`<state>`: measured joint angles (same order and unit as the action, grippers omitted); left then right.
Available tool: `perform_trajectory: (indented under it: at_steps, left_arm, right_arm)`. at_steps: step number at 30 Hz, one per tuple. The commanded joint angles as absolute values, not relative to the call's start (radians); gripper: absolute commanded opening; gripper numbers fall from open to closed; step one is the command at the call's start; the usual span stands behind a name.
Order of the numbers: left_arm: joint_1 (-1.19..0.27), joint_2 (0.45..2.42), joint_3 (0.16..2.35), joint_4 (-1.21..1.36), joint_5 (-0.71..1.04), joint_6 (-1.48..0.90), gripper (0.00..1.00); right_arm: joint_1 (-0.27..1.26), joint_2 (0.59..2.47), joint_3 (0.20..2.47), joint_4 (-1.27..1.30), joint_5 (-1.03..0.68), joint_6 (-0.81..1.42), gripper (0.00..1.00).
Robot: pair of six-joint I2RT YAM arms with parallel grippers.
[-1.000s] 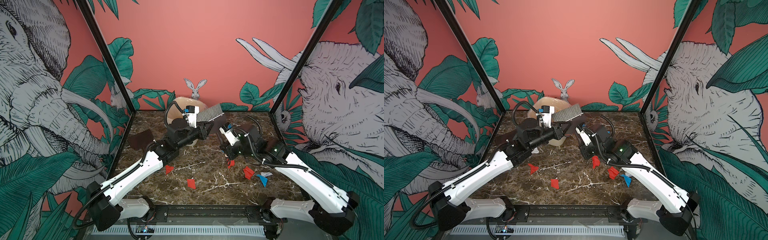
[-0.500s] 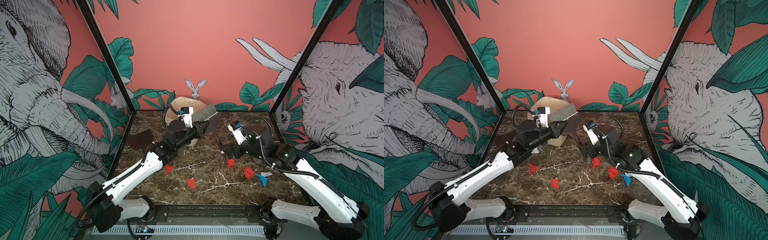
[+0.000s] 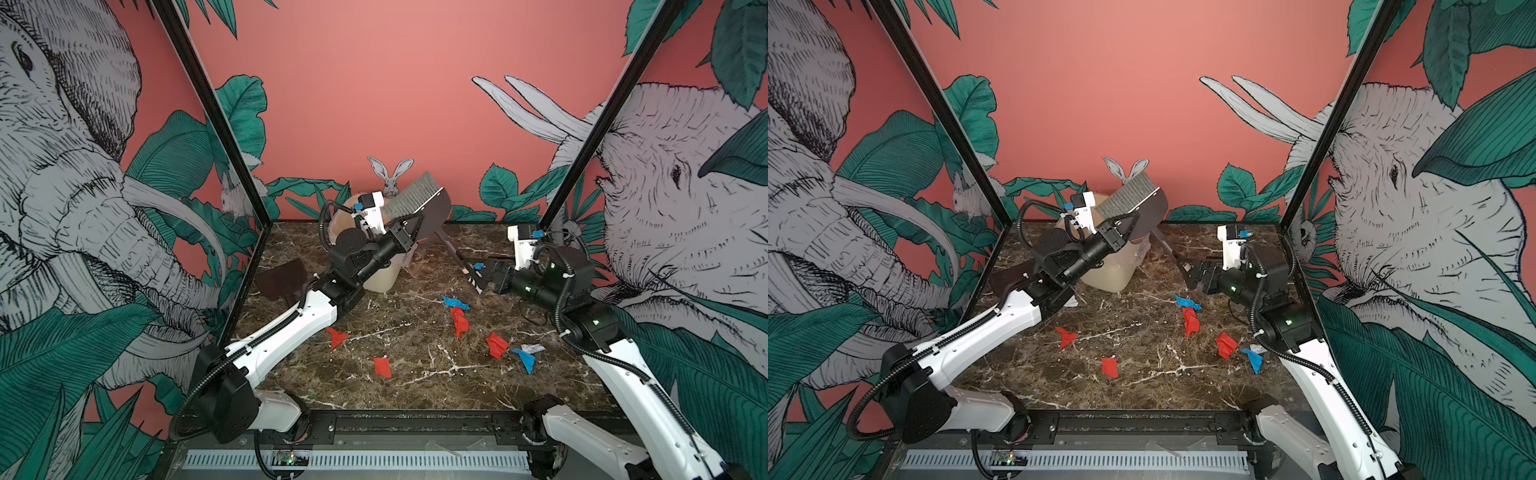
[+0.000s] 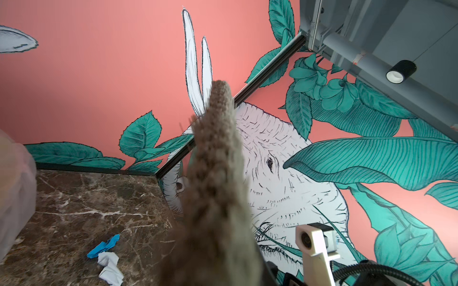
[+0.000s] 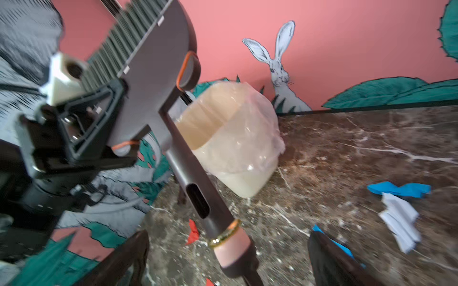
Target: Sweep away the paper scraps from the table
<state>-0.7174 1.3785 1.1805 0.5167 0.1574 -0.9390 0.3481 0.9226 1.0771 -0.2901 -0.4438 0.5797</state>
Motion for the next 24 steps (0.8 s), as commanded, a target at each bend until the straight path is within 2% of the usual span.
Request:
perform_trajectory:
  at_steps: [1,15,24]
  left_arm:
    - [-0.715,1.37,1.238,0.647,0.181,-0.98,0.0]
    - [-0.715,1.446,1.305,0.757,0.227,-1.053,0.0]
    - [-0.715,1.44,1.302,0.738,0.229,-1.046,0.0]
  right_arm:
    - [0.304,0.928,1.018,0.051,-0.641,0.807,0.99]
    - [0.233,1.016,0.884,0.574,-0.798,1.145,0.97]
    - [0.222,1.06,0.889,0.759,-0.833,1.232,0.92]
